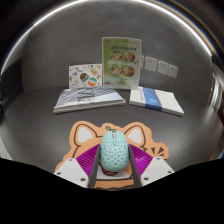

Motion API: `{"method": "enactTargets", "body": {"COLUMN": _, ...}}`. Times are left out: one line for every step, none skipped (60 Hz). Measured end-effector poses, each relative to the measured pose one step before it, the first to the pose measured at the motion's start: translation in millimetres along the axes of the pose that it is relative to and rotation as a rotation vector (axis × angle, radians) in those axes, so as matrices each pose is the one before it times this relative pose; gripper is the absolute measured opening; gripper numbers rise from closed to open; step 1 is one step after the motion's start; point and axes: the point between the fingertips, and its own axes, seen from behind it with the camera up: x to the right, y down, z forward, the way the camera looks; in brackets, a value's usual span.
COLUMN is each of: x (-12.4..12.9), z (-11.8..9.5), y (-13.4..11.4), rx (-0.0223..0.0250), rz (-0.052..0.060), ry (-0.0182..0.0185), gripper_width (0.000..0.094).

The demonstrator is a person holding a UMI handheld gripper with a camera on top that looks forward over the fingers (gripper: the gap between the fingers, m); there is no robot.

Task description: Arrange mouse

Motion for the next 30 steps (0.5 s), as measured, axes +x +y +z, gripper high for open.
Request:
{"method": "enactTargets", "body": {"x": 0.17, "z": -0.14, "y": 0.08, "rx": -0.0009, "rz": 0.0037, "ry": -0.00103, "gripper_width": 0.055}}
{"method": "enactTargets", "body": {"x": 0.35, "z": -0.66, "y": 0.68, "rx": -0.00496, "rz": 0.0068, "ry": -0.00082, "gripper_width": 0.0657}}
{"method": "enactTargets", "body": {"x": 0.03, "z": -1.59, "y": 1.01, "rx": -0.00707, "rz": 0.0096, "ry": -0.00202, "gripper_width": 0.0696}}
{"method": "enactTargets", "body": {"x": -0.21, "z": -1.7, "y": 0.95, "rx": -0.00513, "rz": 0.01, "ry": -0.00575, "gripper_width": 0.0735}}
{"method": "enactTargets", "body": {"x": -0.85, "z": -2.28, "y": 0.62, "rx": 0.00055, "rz": 0.0086, "ry": -0.01005, "gripper_width": 0.0774}}
{"method": "enactTargets", "body": {"x": -2.45, "z": -4.4, "y": 0.5, "rx": 0.00318, "rz": 0.0117, "ry": -0.01393, "gripper_width": 0.0813}}
{"method": "enactTargets", "body": {"x": -1.2, "z": -3.35, "y": -0.67, "rx": 0.00523, "rz": 0.0071, "ry": -0.00873, "gripper_width": 0.0852}}
{"method": "enactTargets", "body": {"x": -1.74, "z": -5.31, "y": -1.4, "rx": 0.00512, "rz": 0.0126, "ry": -0.01439, "gripper_width": 0.0891}}
{"method": "enactTargets", "body": {"x": -1.59, "z": -5.05, "y": -0.39, "rx": 0.00342, "rz": 0.0081, "ry": -0.01067, "gripper_width": 0.0844}}
{"method": "enactTargets", "body": {"x": -1.36, "z": -5.11, "y": 0.05, "rx": 0.00038, "rz": 0.0071, "ry": -0.00863, "gripper_width": 0.0838}}
{"method": "enactTargets", "body": {"x": -0.45, "z": -5.66, "y": 0.9, "rx": -0.00073, "rz": 0.0055, "ry": -0.0074, "gripper_width": 0.0843}}
{"method": "enactTargets", "body": {"x": -0.08, "z": -5.85, "y": 1.07, "rx": -0.00018, "rz": 0.0049, "ry": -0.00661, "gripper_width": 0.0846}}
{"method": "enactTargets", "body": {"x": 0.18, "z": -5.82, "y": 1.14, "rx": 0.00132, "rz": 0.0045, "ry": -0.00714, "gripper_width": 0.0852}}
{"method": "enactTargets", "body": {"x": 0.67, "z": -5.76, "y": 0.91, "rx": 0.0022, "rz": 0.0047, "ry": -0.00603, "gripper_width": 0.0853}}
{"method": "enactTargets", "body": {"x": 1.28, "z": -6.05, "y": 1.11, "rx": 0.00182, "rz": 0.0041, "ry": -0.00431, "gripper_width": 0.0852}}
{"method": "enactTargets", "body": {"x": 1.75, "z": -5.79, "y": 1.63, "rx": 0.00137, "rz": 0.003, "ry": -0.00412, "gripper_width": 0.0853}}
{"method": "enactTargets", "body": {"x": 2.35, "z": -6.93, "y": 1.21, "rx": -0.00139, "rz": 0.0038, "ry": -0.00002, "gripper_width": 0.0853}}
{"method": "enactTargets", "body": {"x": 3.03, "z": -5.92, "y": 1.55, "rx": -0.00087, "rz": 0.0039, "ry": 0.00358, "gripper_width": 0.0853}}
{"method": "enactTargets", "body": {"x": 4.22, "z": -5.7, "y": 1.76, "rx": -0.00071, "rz": 0.0045, "ry": 0.00678, "gripper_width": 0.0852}}
{"method": "enactTargets", "body": {"x": 5.24, "z": -5.82, "y": 1.92, "rx": -0.00185, "rz": 0.0038, "ry": 0.00866, "gripper_width": 0.0853}}
{"method": "enactTargets", "body": {"x": 6.28, "z": -5.73, "y": 2.19, "rx": -0.00171, "rz": 0.0028, "ry": 0.00914, "gripper_width": 0.0852}}
{"method": "enactTargets", "body": {"x": 6.78, "z": -5.41, "y": 2.38, "rx": -0.00192, "rz": 0.0019, "ry": 0.00928, "gripper_width": 0.0853}}
{"method": "enactTargets", "body": {"x": 7.15, "z": -5.02, "y": 2.45, "rx": -0.00023, "rz": 0.0008, "ry": 0.01011, "gripper_width": 0.0854}}
{"method": "enactTargets", "body": {"x": 7.36, "z": -4.98, "y": 2.45, "rx": -0.00032, "rz": 0.0007, "ry": 0.01124, "gripper_width": 0.0853}}
{"method": "enactTargets", "body": {"x": 7.98, "z": -0.03, "y": 2.02, "rx": 0.00276, "rz": -0.0019, "ry": 0.01503, "gripper_width": 0.0853}}
{"method": "enactTargets", "body": {"x": 7.19, "z": -6.22, "y": 1.69, "rx": -0.004, "rz": 0.0005, "ry": 0.01164, "gripper_width": 0.0856}}
{"method": "enactTargets", "body": {"x": 8.1, "z": -3.86, "y": 2.23, "rx": -0.00023, "rz": 0.0005, "ry": 0.01116, "gripper_width": 0.0856}}
{"method": "enactTargets", "body": {"x": 8.49, "z": -2.76, "y": 2.15, "rx": 0.00169, "rz": 0.0009, "ry": 0.00916, "gripper_width": 0.0858}}
{"method": "enactTargets", "body": {"x": 8.0, "z": -2.14, "y": 1.8, "rx": 0.00278, "rz": 0.0015, "ry": 0.0075, "gripper_width": 0.0858}}
{"method": "enactTargets", "body": {"x": 8.11, "z": -2.19, "y": 1.9, "rx": 0.0011, "rz": 0.0012, "ry": 0.00642, "gripper_width": 0.0854}}
